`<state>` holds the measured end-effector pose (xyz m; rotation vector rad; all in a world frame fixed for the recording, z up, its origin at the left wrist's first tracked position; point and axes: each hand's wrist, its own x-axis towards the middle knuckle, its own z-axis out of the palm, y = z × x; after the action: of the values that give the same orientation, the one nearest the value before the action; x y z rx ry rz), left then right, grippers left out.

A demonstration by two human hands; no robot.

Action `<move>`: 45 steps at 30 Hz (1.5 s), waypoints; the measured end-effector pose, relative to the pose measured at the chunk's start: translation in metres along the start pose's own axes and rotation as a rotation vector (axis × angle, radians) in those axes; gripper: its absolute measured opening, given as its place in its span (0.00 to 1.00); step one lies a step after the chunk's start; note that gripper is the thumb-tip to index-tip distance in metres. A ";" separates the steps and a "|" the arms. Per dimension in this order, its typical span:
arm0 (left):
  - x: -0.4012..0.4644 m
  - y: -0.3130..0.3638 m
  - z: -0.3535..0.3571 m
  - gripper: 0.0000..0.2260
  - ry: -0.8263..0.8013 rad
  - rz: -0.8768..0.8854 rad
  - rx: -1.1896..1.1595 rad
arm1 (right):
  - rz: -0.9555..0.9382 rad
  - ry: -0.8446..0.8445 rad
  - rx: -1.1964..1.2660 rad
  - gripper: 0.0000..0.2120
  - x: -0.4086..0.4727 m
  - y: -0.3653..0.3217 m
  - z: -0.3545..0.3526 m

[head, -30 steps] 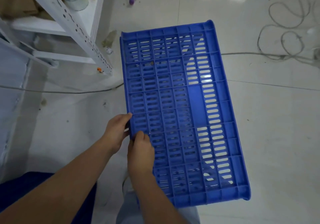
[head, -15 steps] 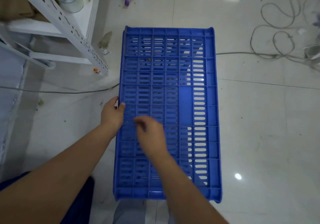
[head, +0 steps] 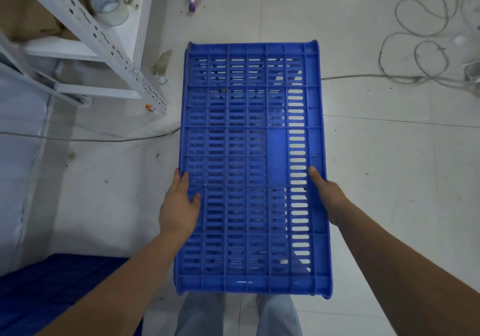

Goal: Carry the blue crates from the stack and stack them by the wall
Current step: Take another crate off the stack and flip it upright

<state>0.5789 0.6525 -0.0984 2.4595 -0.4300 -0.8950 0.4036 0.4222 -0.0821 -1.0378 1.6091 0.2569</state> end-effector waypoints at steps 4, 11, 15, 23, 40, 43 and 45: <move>-0.003 -0.005 0.001 0.28 -0.016 0.027 -0.005 | 0.020 -0.055 0.041 0.58 0.007 0.009 -0.003; -0.006 -0.005 0.005 0.29 0.007 0.002 -0.066 | -0.080 -0.160 0.125 0.20 -0.004 0.004 -0.006; -0.006 -0.005 0.003 0.28 0.023 -0.005 -0.072 | -0.147 -0.166 0.200 0.16 -0.010 0.011 -0.002; -0.005 -0.011 -0.002 0.27 0.002 -0.070 -0.232 | -0.255 -0.198 0.271 0.05 -0.024 0.030 0.000; 0.039 -0.006 0.018 0.28 -0.214 -0.467 -0.275 | -0.402 -0.011 0.107 0.08 -0.080 0.007 0.060; 0.029 0.014 0.020 0.27 -0.176 -0.492 -0.450 | -0.404 0.017 0.024 0.10 -0.084 0.007 0.089; 0.020 0.025 0.012 0.34 -0.170 -0.416 -0.586 | -0.426 0.027 -0.029 0.12 -0.087 0.006 0.111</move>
<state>0.5827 0.6186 -0.1035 1.9561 0.2770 -1.1976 0.4720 0.5397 -0.0449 -1.3798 1.3701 -0.0224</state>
